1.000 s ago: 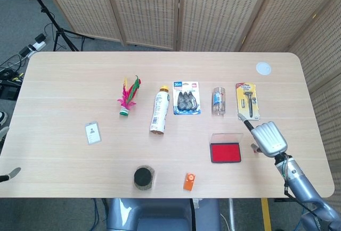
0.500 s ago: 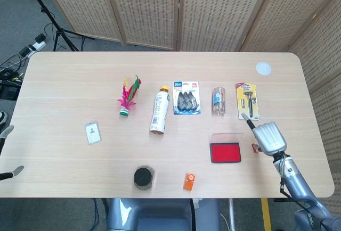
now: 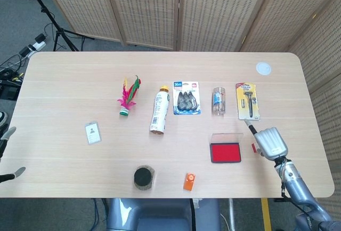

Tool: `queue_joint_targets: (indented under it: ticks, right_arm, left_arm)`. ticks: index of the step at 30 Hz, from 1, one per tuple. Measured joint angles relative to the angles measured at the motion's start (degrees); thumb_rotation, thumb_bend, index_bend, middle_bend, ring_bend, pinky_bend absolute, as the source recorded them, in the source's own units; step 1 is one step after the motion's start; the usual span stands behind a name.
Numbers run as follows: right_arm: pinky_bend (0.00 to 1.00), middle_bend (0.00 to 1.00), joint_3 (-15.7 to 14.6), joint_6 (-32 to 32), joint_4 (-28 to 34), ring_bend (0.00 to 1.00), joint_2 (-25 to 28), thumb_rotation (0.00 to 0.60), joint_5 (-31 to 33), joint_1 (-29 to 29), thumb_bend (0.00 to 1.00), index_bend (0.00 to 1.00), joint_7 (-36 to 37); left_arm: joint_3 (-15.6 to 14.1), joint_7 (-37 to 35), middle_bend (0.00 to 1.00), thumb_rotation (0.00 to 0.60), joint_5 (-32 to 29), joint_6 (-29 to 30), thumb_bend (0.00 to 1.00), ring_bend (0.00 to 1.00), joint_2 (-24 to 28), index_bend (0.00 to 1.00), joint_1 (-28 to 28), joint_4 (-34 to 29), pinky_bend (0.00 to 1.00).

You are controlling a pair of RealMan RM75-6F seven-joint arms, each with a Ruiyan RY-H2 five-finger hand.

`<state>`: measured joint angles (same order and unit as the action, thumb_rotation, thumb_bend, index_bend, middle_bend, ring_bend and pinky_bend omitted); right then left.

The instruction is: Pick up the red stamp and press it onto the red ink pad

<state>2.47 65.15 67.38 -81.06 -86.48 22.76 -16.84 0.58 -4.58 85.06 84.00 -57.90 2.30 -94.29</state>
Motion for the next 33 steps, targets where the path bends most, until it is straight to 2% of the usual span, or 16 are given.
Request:
queue_joint_targets:
  ticks: [33]
  right_arm:
    - [1.00, 0.94, -1.62, -0.29, -9.55, 1.00, -3.20, 0.600, -0.18, 0.12, 0.00, 0.00, 5.08]
  left_arm:
    - [-0.40, -0.02, 0.00, 0.600, 0.77, 0.27, 0.01, 0.00, -0.09, 0.00, -0.14, -0.08, 0.00]
